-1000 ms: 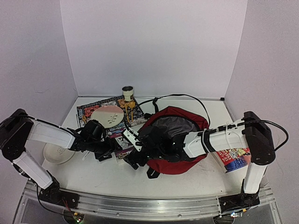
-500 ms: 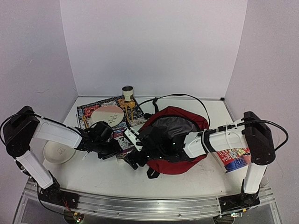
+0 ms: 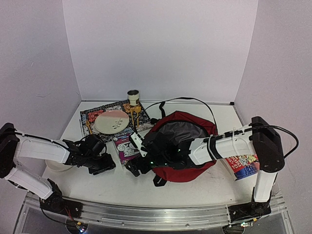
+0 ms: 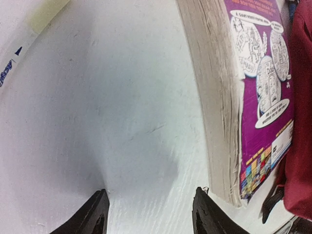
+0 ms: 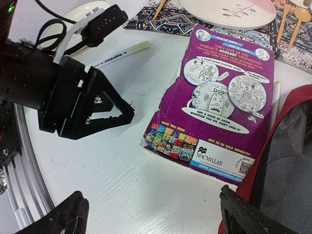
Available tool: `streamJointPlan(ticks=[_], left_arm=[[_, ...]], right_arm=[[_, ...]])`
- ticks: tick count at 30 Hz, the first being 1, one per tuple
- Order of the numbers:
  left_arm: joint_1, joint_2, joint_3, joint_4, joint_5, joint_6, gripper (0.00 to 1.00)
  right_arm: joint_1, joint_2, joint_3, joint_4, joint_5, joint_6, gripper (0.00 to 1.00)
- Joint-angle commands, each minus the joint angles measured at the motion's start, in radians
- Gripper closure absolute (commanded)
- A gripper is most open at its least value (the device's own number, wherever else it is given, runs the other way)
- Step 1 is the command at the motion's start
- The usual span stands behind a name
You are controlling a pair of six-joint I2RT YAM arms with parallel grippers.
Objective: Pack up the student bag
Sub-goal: Move the book to the center of the board.
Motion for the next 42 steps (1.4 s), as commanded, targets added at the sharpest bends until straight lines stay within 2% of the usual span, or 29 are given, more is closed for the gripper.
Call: streamJointPlan(ticks=[1,3,7,10,18,25,33,42], left_arm=[[0.002,-0.023,0.039,-0.182,-0.019,0.007,0.34],[0.002,-0.029,0.087,-0.182,-0.027,0.023,0.27],[0.006,0.011,0.188,-0.183,-0.042,0.059,0.09],[0.008,0.077,0.274,-0.184,-0.043,0.099,0.01],[0.008,0.209,0.425,-0.185,-0.1,0.172,0.0],[0.052,0.327,0.519,-0.188,-0.111,0.256,0.01],[0.106,0.437,0.693,-0.239,-0.15,0.415,0.0],[0.14,0.626,0.89,-0.276,-0.104,0.609,0.01]], right_arm=[[0.003,0.009,0.037,-0.005,0.004,0.045,0.06],[-0.003,0.024,0.049,-0.019,-0.017,0.058,0.07],[-0.024,0.054,0.045,-0.051,-0.048,0.101,0.17],[-0.047,0.07,0.021,-0.054,-0.074,0.133,0.21],[-0.143,0.066,-0.079,-0.062,-0.079,0.207,0.23],[-0.19,0.034,-0.137,-0.08,-0.011,0.236,0.22],[-0.176,-0.063,-0.157,-0.017,-0.109,0.152,0.15],[-0.163,-0.128,-0.17,0.021,-0.152,0.137,0.08]])
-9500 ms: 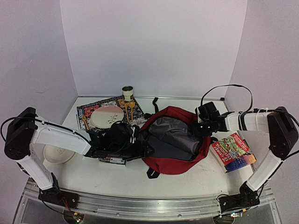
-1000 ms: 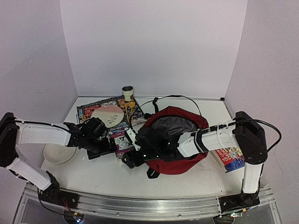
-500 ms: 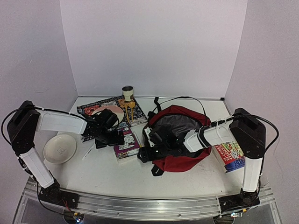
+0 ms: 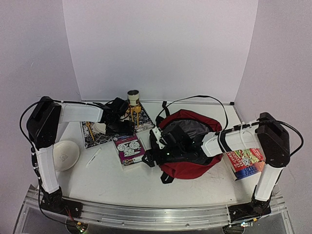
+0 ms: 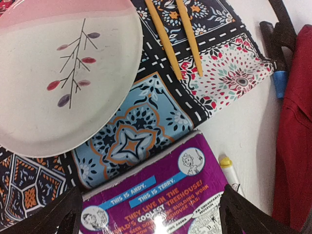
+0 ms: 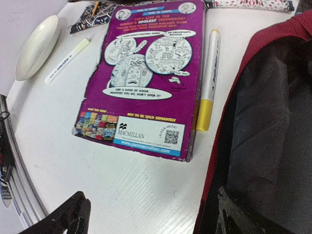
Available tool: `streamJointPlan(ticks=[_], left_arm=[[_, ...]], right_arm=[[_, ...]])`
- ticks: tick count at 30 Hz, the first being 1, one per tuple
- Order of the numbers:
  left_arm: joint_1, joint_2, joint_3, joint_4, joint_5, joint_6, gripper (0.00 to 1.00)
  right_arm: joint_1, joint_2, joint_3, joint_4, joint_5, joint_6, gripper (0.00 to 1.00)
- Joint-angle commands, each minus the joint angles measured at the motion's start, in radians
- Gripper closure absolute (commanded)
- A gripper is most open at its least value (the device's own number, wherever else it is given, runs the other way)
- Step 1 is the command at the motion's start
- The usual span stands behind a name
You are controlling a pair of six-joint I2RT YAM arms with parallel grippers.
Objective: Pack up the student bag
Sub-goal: Move the book to the center of the board.
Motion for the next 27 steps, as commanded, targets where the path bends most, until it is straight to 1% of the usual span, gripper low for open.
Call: streamJointPlan(ticks=[1,6,10,12,21,27], left_arm=[[0.003,0.084,0.083,-0.037,0.027,0.138,0.01],[0.003,0.127,0.091,-0.038,0.092,0.184,0.03],[0.002,0.125,0.056,-0.04,0.182,0.194,0.08],[-0.002,0.098,0.015,-0.037,0.222,0.185,0.1],[-0.058,-0.055,-0.152,-0.022,0.244,0.156,0.11],[-0.086,-0.143,-0.231,0.004,0.236,0.141,0.1]], right_arm=[[0.007,-0.057,-0.016,0.014,-0.028,-0.008,0.08],[0.016,-0.06,-0.02,0.035,-0.049,0.012,0.08],[0.032,-0.045,-0.013,0.047,-0.062,0.026,0.08],[0.041,-0.044,-0.016,0.05,-0.06,0.043,0.08],[0.074,-0.033,-0.047,0.067,-0.054,0.167,0.1],[0.09,-0.061,-0.059,0.057,-0.026,0.172,0.11]])
